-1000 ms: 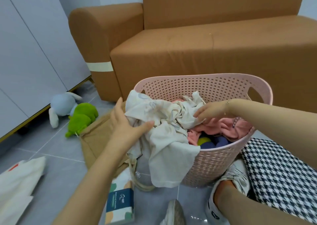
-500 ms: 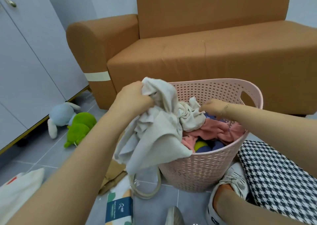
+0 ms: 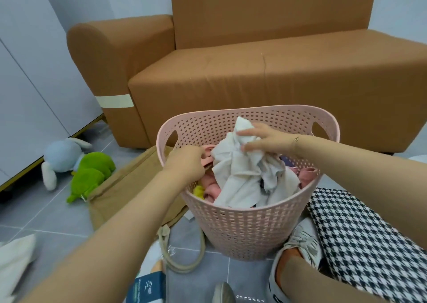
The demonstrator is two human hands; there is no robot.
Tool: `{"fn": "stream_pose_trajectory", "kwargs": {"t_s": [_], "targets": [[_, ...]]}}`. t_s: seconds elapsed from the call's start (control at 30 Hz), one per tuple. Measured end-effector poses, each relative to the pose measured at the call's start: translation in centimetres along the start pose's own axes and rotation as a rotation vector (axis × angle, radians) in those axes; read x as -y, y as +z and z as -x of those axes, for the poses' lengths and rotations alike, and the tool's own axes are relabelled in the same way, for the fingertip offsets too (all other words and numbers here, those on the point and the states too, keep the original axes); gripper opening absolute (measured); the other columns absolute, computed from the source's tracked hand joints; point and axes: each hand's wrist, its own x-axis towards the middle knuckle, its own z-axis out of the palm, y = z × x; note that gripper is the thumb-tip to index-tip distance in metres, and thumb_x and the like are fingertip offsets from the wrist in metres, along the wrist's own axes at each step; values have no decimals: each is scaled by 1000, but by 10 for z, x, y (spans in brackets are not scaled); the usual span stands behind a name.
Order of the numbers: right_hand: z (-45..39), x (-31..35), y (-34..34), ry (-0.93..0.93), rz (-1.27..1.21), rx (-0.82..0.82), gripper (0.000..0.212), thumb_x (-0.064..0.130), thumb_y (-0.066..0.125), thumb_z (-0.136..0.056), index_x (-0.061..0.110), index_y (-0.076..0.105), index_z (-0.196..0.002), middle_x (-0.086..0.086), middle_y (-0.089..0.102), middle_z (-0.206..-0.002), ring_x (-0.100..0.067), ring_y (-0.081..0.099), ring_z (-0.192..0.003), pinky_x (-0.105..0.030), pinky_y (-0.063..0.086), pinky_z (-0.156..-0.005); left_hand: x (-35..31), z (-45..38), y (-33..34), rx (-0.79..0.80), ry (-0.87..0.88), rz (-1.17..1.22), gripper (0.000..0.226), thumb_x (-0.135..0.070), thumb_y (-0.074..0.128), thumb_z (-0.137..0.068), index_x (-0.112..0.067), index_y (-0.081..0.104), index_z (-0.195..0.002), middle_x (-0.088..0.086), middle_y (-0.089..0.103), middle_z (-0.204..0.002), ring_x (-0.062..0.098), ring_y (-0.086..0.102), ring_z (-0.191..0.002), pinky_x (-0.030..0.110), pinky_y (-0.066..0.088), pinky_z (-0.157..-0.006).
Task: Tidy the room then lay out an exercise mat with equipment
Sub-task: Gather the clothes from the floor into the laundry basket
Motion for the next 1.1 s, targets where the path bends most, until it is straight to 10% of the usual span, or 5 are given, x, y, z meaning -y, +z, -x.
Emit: {"fn": "stream_pose_trajectory", "kwargs": {"t_s": [0.17, 0.47, 0.67, 0.83, 1.1], "targets": [[12, 4, 25, 151, 666, 311, 111, 38, 84, -64, 52, 8, -143, -3, 2, -153, -33, 25, -136, -46, 38, -106, -2, 3, 0, -85, -8, 44, 17, -26, 54, -88, -23, 66, -101, -3, 67, -95, 17, 60, -85, 31, 50, -68], [15, 35, -58, 18, 814, -551, 50, 15, 66, -76, 26, 50, -122, -10, 44, -114, -30, 51, -79, -36, 46, -65, 1, 6, 5, -184, 24, 33, 22, -13, 54, -80, -15, 67, -97, 6, 66, -96, 28, 61, -89, 34, 52, -73], [1, -27, 9, 550, 1079, 612, 76, 36, 67, -83, 22, 29, -147, -6, 37, -149, -26, 45, -128, -35, 44, -101, 0, 6, 8, -161, 14, 41, 24, -10, 52, -81, -14, 65, -100, 6, 66, -99, 27, 60, -90, 33, 51, -73], [-12, -26, 14, 859, 637, 682, 136, 38, 96, -37, 27, 22, -150, -6, 19, -158, -27, 29, -141, -43, 38, -109, 3, 5, 8, -237, 9, 111, 26, -8, 49, -82, -16, 64, -101, 4, 66, -96, 27, 61, -88, 32, 47, -68], [26, -1, 39, 679, 518, 768, 78, -14, 47, -88, 16, 14, -152, -12, 22, -154, -30, 43, -131, -28, 46, -96, 11, 4, 5, -325, -16, 159, 22, -9, 50, -82, -13, 64, -97, 6, 65, -96, 28, 59, -88, 30, 43, -65]]}}
